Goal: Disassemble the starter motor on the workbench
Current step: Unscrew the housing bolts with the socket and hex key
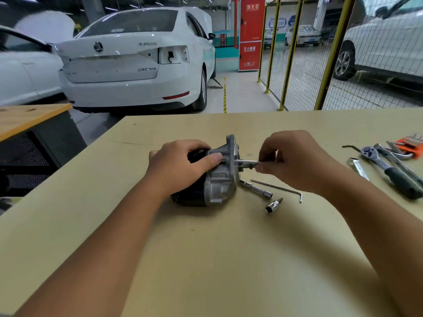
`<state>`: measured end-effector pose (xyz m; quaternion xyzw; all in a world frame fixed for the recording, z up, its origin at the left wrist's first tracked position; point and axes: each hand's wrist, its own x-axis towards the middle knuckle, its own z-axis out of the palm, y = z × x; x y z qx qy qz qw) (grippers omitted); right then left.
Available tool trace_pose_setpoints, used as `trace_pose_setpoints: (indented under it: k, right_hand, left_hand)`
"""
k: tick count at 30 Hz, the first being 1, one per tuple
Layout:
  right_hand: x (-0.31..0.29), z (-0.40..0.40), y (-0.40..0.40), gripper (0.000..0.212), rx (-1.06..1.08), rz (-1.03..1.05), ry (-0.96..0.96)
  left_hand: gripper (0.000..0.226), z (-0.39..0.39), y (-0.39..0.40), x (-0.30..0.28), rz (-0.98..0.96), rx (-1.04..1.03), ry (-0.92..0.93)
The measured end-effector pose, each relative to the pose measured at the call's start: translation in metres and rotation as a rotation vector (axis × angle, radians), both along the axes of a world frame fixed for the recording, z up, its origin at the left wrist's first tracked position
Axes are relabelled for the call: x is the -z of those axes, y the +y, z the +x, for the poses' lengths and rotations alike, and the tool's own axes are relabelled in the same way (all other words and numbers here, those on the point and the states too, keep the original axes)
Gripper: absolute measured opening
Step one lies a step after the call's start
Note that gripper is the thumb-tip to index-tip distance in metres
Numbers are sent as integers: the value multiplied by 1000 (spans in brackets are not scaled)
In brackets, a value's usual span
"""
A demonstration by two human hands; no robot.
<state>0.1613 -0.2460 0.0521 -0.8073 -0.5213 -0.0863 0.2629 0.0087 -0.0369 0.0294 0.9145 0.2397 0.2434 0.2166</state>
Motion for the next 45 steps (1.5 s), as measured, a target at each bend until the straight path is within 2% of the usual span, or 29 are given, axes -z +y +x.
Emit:
trace_pose_setpoints:
  k: [6, 11, 15, 23, 28, 34, 39, 45]
  right_hand:
    - [-4, 1, -4, 13, -80, 16, 38]
    - [-3, 2, -1, 16, -53, -65, -51]
    - [-5, -1, -2, 10, 21, -64, -162]
    - [0, -4, 0, 14, -89, -18, -21]
    - [-2, -4, 1, 17, -84, -50, -38]
    - [-5, -8, 0, 11, -24, -35, -161]
    - [-5, -9, -3, 11, -52, 6, -83]
    - [-6, 2, -5, 15, -51, -107, -37]
  left_hand:
    - [68, 1, 0, 1, 3, -4, -9]
    - [68, 1, 0, 0, -5, 7, 0]
    - [68, 0, 1, 0, -22, 12, 3]
    - [62, 0, 0, 0, -6, 2, -4]
    - [49, 0, 0, 0, -6, 14, -5]
    - [64, 0, 2, 1, -17, 20, -5]
    - [61, 0, -1, 0, -13, 11, -12]
    - [61, 2, -1, 1, -5, 15, -23]
